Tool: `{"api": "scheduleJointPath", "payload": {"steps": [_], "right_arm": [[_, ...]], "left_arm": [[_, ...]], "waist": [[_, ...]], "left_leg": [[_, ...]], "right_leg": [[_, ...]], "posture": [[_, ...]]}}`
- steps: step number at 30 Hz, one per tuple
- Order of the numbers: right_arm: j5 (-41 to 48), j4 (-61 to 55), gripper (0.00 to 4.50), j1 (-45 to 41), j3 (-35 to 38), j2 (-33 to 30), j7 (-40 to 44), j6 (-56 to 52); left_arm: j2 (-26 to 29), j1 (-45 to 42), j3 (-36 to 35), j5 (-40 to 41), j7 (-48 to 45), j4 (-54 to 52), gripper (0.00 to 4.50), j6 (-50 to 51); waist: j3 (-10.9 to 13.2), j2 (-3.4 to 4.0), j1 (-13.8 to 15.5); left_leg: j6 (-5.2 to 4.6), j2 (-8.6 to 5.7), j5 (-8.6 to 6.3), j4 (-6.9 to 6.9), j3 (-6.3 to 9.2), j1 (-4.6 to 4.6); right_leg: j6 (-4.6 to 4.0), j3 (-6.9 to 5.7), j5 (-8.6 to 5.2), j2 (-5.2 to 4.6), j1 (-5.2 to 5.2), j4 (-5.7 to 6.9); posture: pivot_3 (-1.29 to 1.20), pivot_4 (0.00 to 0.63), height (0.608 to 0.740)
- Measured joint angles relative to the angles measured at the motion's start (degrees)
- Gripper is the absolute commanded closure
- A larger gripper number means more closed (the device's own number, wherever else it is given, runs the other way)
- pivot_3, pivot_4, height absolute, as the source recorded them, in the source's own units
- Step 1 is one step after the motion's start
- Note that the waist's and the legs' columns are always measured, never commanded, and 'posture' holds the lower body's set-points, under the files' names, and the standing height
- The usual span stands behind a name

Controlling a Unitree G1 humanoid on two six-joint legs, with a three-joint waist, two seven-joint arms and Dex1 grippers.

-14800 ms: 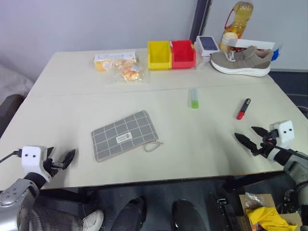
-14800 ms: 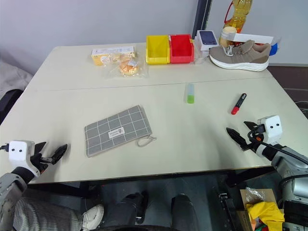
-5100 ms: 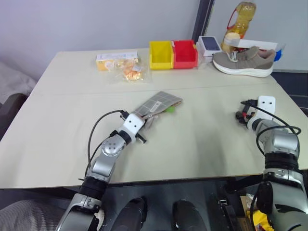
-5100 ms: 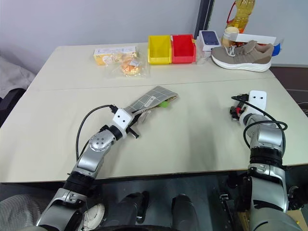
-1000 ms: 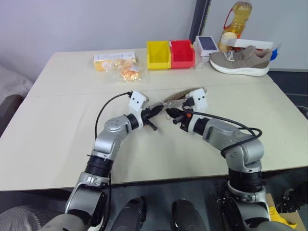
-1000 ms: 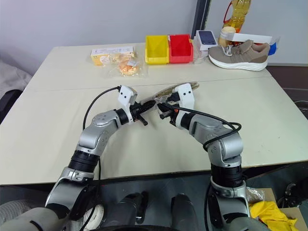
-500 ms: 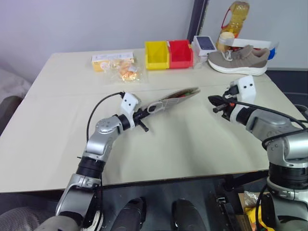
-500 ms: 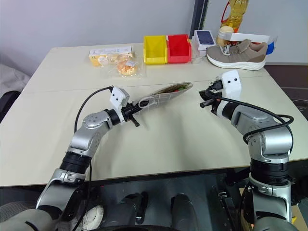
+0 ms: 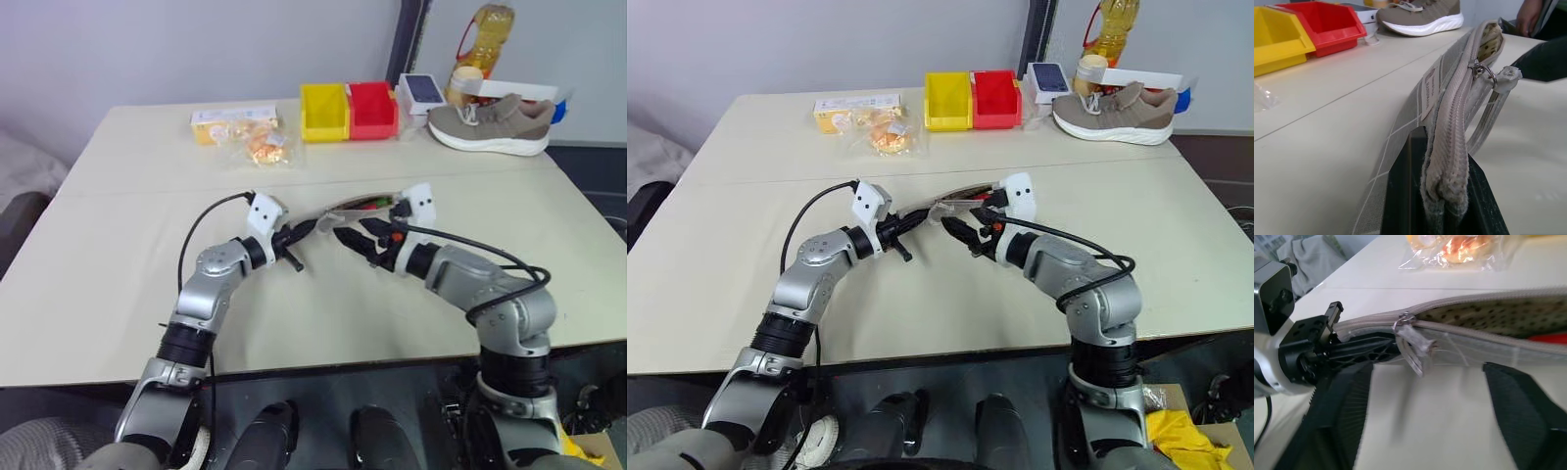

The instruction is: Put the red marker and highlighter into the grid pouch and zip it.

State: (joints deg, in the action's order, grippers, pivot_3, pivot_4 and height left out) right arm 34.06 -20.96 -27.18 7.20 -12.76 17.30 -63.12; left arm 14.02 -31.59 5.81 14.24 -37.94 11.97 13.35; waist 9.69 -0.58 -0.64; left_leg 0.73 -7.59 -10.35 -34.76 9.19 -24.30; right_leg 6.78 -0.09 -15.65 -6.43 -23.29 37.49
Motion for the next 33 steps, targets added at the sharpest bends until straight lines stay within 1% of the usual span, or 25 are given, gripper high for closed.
{"api": "scheduleJointPath", "payload": {"steps": [4,7,10,12,15,16,20,25,27,30,33], "right_arm": [[-0.2,2.0,1.01,0.0,-0.6,4.2,-3.2,0.1],[-0.7,3.4,1.01,-0.4,-1.1,5.4,-4.5,0.6],[-1.7,5.1,1.74,-1.4,-1.5,7.1,-5.7,2.2],[-2.1,5.9,2.73,-1.6,-1.9,7.7,-6.4,2.9],[-3.6,7.4,4.34,-1.9,-2.4,8.1,-7.4,4.8],[-3.9,7.7,4.43,-1.9,-2.5,8.1,-7.5,5.3],[-4.7,7.8,4.43,-1.9,-2.7,8.0,-7.9,6.8],[-6.9,7.8,4.43,-1.9,-4.1,6.0,-7.9,7.5],[-8.6,7.3,4.43,-1.9,-5.3,3.6,-7.9,7.8],[-12.5,6.2,4.43,-1.9,-7.1,-2.1,-8.0,8.3],[-14.9,5.9,4.43,-1.9,-7.4,-4.8,-8.1,8.7]], "left_arm": [[-0.3,0.0,0.0,0.0,0.4,0.0,4.50,0.2],[-0.5,0.0,0.0,0.0,0.4,0.1,4.50,0.2],[-0.7,-0.1,0.0,0.0,0.4,0.2,4.50,0.3],[-0.9,-0.1,0.1,0.0,0.4,0.2,4.50,0.4],[-0.9,-0.1,0.1,0.0,0.4,0.2,4.50,0.5],[-0.9,-0.1,0.1,0.0,0.4,0.2,4.50,0.8],[-1.0,-0.1,0.1,0.0,0.5,0.2,4.50,0.9],[-1.0,-0.1,0.1,0.0,0.7,0.1,4.50,0.9],[-1.0,-0.1,0.1,0.0,0.7,0.1,4.50,0.9],[-0.6,0.1,0.1,0.0,0.7,0.0,4.50,0.9],[-0.5,0.1,0.1,-0.1,0.8,0.0,4.50,0.9]], "waist": [[0.0,0.01,-0.1],[0.0,0.01,-0.1],[0.0,0.01,-0.2],[0.0,0.01,-0.2],[0.0,0.01,-0.1],[0.0,0.01,-0.1],[0.0,0.02,-0.2],[0.0,0.02,-0.2],[0.0,0.02,-0.1],[0.0,0.02,-0.1],[0.0,0.02,-0.2]], "left_leg": [[0.00,0.01,0.00,0.03,0.01,0.00],[0.00,0.00,0.00,0.02,0.01,0.00],[0.00,0.00,0.00,0.03,0.01,0.00],[0.00,0.00,0.00,0.03,0.01,0.00],[0.00,-0.01,0.00,0.02,0.01,0.00],[0.00,-0.01,0.00,0.02,0.01,0.00],[0.00,-0.01,0.00,0.03,0.01,0.00],[0.00,-0.01,0.00,0.03,0.01,0.00],[0.00,-0.01,0.00,0.03,0.00,0.00],[0.00,-0.03,0.00,0.03,0.00,-0.02],[0.00,-0.01,0.00,0.05,0.00,-0.02]], "right_leg": [[0.00,0.00,0.00,0.02,-0.04,0.01],[0.00,0.00,0.00,0.04,-0.04,0.01],[0.00,0.00,0.00,0.06,-0.04,0.01],[0.00,0.00,0.00,0.06,-0.04,0.01],[0.00,0.00,0.00,0.06,-0.04,0.01],[0.00,0.00,0.00,0.06,-0.04,0.01],[0.00,0.00,0.00,0.06,-0.05,0.02],[0.00,0.00,0.00,0.06,-0.05,0.02],[0.00,0.00,0.00,0.06,-0.04,0.02],[0.01,0.00,0.00,0.04,-0.05,0.02],[0.01,0.00,0.00,0.04,-0.07,0.02]], "posture": [[0.00,0.150,0.740],[0.00,0.150,0.740],[0.00,0.150,0.740],[0.00,0.150,0.740],[0.00,0.150,0.740],[0.00,0.150,0.740],[0.00,0.150,0.740],[0.00,0.150,0.740],[0.00,0.150,0.740],[0.00,0.150,0.740],[0.00,0.150,0.740]]}}
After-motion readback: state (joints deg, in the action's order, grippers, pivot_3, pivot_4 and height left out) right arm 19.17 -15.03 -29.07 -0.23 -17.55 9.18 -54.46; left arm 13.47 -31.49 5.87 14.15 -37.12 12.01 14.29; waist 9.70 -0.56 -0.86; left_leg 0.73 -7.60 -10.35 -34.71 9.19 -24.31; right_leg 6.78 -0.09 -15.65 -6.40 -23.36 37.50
